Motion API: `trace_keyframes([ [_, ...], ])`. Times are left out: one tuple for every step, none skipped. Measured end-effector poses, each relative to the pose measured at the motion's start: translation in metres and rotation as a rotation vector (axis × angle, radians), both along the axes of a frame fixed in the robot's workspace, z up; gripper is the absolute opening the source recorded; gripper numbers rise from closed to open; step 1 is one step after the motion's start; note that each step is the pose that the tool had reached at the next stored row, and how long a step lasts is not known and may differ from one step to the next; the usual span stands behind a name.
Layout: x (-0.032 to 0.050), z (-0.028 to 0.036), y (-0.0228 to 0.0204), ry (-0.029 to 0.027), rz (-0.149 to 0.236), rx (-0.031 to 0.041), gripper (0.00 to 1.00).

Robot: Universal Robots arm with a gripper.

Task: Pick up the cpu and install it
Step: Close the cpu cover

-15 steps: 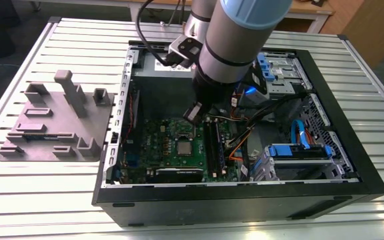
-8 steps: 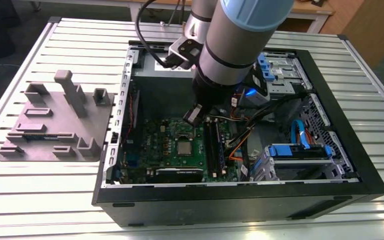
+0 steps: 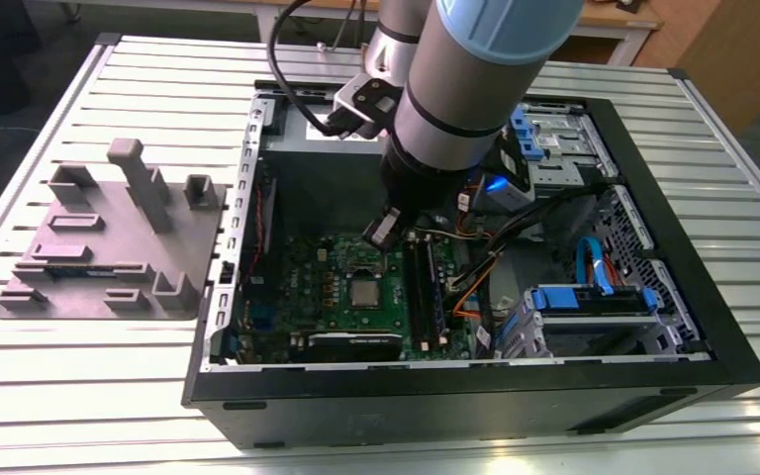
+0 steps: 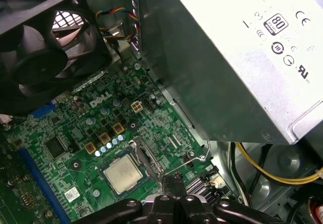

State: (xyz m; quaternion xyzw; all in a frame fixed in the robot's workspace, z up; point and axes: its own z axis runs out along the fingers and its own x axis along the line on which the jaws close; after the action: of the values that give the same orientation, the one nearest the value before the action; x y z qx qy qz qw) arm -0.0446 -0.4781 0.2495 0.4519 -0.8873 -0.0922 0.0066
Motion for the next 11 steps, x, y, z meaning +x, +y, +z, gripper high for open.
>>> trace_keyframes([
  [0.0,0.0,-0.0004,0.0,0.0,0.0001,0.1],
  [0.0001,0.0,-0.0009,0.0,0.0,0.0,0.1],
  [0.0001,0.0,-0.0016,0.0,0.0,0.0001,0.1],
  [0.0001,0.0,-0.0026,0.0,0.0,0.0,0.1],
  [0.0,0.0,-0.0035,0.0,0.0,0.0,0.1],
  [0.0,0.0,-0.0045,0.0,0.001,0.0001,0.1],
  [0.0,0.0,-0.0051,0.0,0.001,0.0,0.1],
  [0.0,0.0,-0.0057,0.0,0.001,0.0001,0.1],
  [0.0,0.0,-0.0061,0.0,0.001,0.0001,0.1],
  [0.0,0.0,-0.0064,0.0,0.001,0.0,0.1],
  [0.0,0.0,-0.0068,0.0,0.001,0.0,0.1],
])
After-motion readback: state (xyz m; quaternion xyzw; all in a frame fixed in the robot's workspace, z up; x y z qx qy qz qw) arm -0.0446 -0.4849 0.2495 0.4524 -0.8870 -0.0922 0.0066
